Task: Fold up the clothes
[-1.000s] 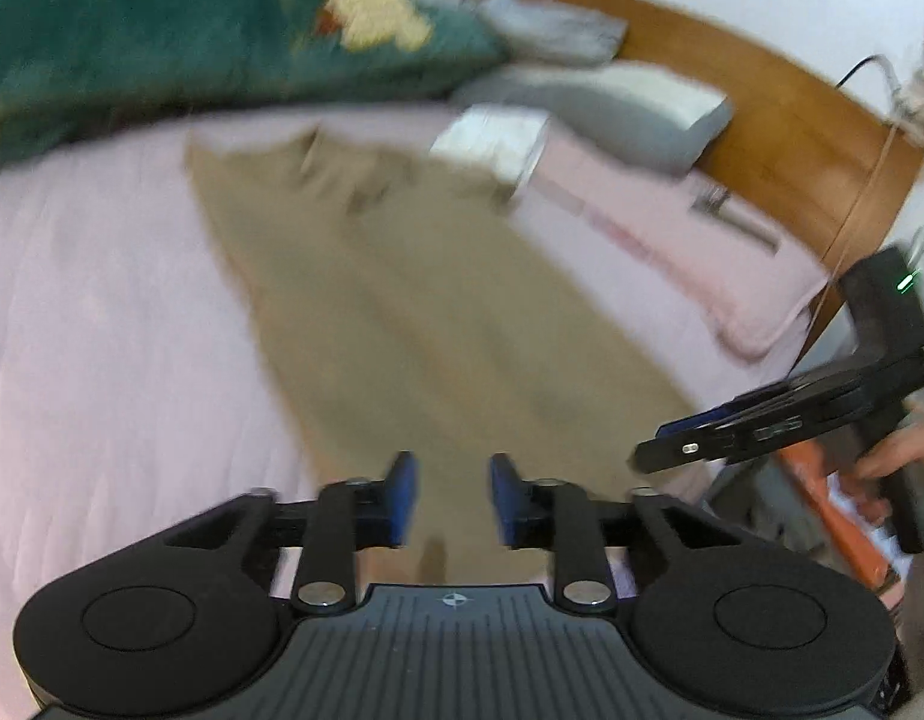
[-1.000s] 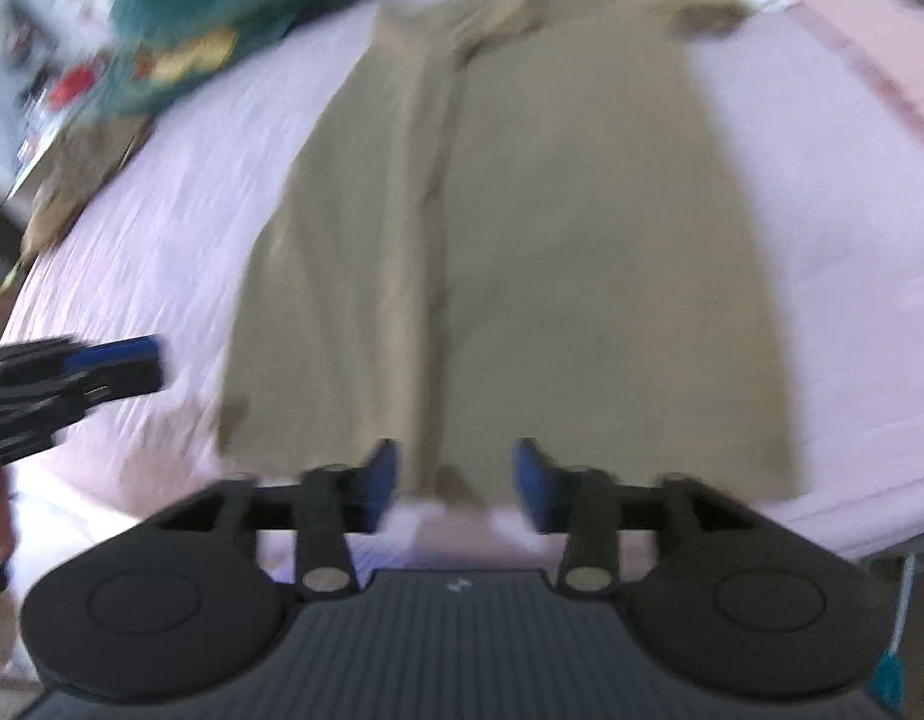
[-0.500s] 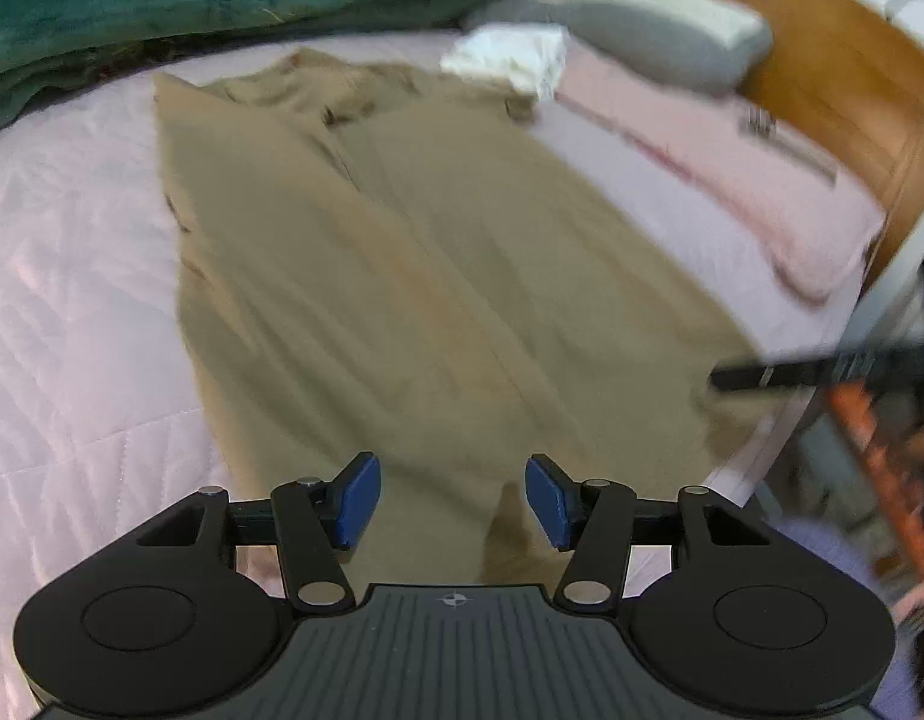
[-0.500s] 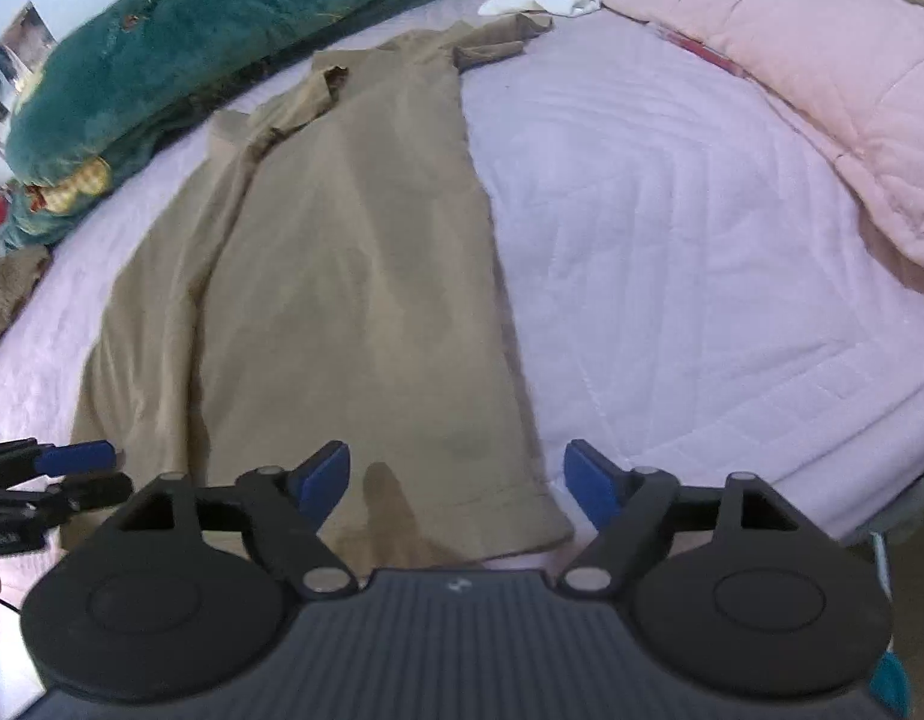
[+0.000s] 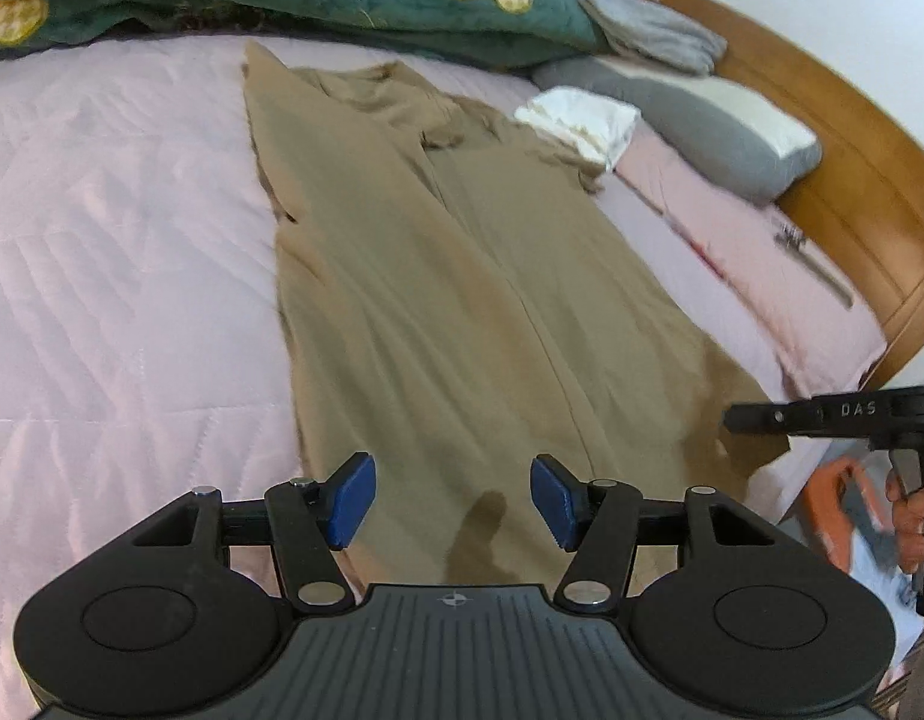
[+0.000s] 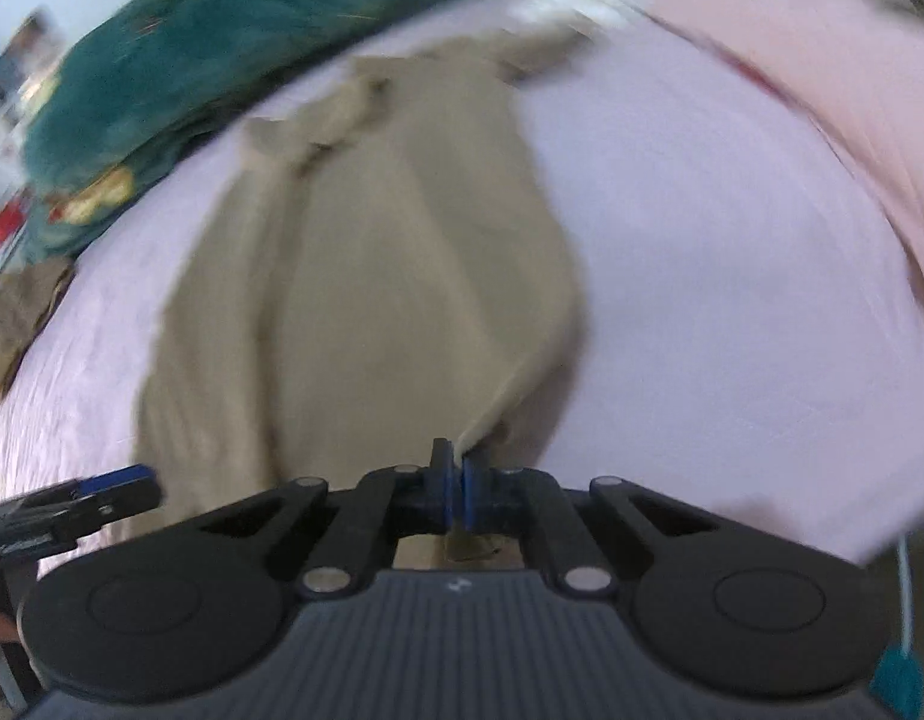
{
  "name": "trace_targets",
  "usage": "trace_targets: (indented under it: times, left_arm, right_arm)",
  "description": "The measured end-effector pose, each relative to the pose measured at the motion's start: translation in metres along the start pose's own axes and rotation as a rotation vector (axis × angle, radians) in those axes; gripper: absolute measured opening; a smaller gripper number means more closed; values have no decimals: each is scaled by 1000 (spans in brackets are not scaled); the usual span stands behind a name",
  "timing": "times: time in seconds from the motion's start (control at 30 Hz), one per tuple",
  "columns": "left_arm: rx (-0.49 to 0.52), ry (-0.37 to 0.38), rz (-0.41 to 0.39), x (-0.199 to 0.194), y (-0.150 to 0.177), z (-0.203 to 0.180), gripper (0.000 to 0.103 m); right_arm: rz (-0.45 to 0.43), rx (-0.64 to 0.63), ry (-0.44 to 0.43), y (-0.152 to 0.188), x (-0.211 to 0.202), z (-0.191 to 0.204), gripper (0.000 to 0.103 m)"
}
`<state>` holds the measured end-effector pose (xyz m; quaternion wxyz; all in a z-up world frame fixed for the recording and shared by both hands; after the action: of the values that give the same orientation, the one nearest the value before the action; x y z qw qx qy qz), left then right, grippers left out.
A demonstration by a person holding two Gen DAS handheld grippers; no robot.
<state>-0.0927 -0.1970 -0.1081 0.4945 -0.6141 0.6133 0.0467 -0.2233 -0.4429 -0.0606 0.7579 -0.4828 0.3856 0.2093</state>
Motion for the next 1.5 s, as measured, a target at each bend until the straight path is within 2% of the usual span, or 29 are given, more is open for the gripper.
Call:
trace_targets:
  times: [0.13, 0.23, 0.33, 0.43, 0.47, 0.5, 0.53, 0.6, 0.63, 0.7, 0.73, 0.87, 0.97, 1.1, 1.17, 1.23, 1.43, 1.47, 1.5]
  left_arm:
    - [-25, 4, -33, -14, -6, 10, 60]
    - [-27, -6, -69, -29, -13, 19, 60]
    - [-20, -9, -96, -43, -25, 23, 60]
    - [8, -1, -107, -51, -43, 20, 60]
    - [38, 5, -112, -52, -53, 13, 60]
    - [66, 14, -115, -52, -63, 6, 60]
    - [88, 31, -111, -49, -74, -5, 60]
    - [158, 61, -111, -38, -97, -37, 60]
    - [196, 68, -113, -30, -108, -58, 60]
    - [299, 65, -124, -5, -132, -95, 60]
    - [355, 63, -132, 8, -145, -115, 61]
    - [574, -27, -184, 88, -182, -192, 68]
    - [696, -121, -192, 158, -187, -232, 71]
    - [695, -145, -104, 246, -191, -268, 71]
    - [650, -139, -85, 276, -196, -276, 71]
    - [639, -176, -89, 307, -204, -283, 71]
    - [675, -221, 24, 375, -201, -291, 73]
    - [697, -241, 15, 380, -198, -290, 74]
    - [720, -261, 6, 385, -194, -289, 80]
  right_arm:
    - [-27, -130, -84, -32, 8, 76, 4]
    - [14, -240, -155, -37, 33, 140, 4]
    - [117, -336, -151, -17, 70, 177, 5]
    - [200, -362, -142, 10, 92, 181, 13]
    - [186, -348, -166, 10, 87, 180, 24]
    - [203, -321, -200, 9, 83, 178, 45]
    - [190, -296, -219, 5, 75, 172, 53]
    - [165, -248, -257, -2, 57, 160, 61]
    - [125, -241, -235, -7, 49, 151, 64]
    - [54, -227, -143, -10, 38, 134, 67]
    - [24, -220, -136, -9, 37, 129, 67]
    - [-61, -192, -228, 8, 39, 135, 67]
    - [-3, -202, -272, 17, 57, 144, 67]
    - [-8, -171, -317, 20, 64, 142, 68]
    - [-24, -132, -356, 21, 65, 135, 68]
    - [-44, -99, -388, 23, 63, 129, 68]
    - [-43, -118, -425, 27, 56, 120, 68]
    - [-40, -116, -433, 27, 56, 118, 68]
    - [-45, -105, -441, 27, 55, 116, 68]
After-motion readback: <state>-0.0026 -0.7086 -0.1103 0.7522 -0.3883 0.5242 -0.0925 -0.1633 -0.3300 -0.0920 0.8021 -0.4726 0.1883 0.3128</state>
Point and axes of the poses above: each gripper's, at about its wrist camera, not at the fingertips, and x roughly the way its jaws point, z to its left, y to its underside, the point moved 6 cm from there along x, roughly the way its jaws point, and after that the axes turned 12 degrees about -x, right-handed, at the moved point
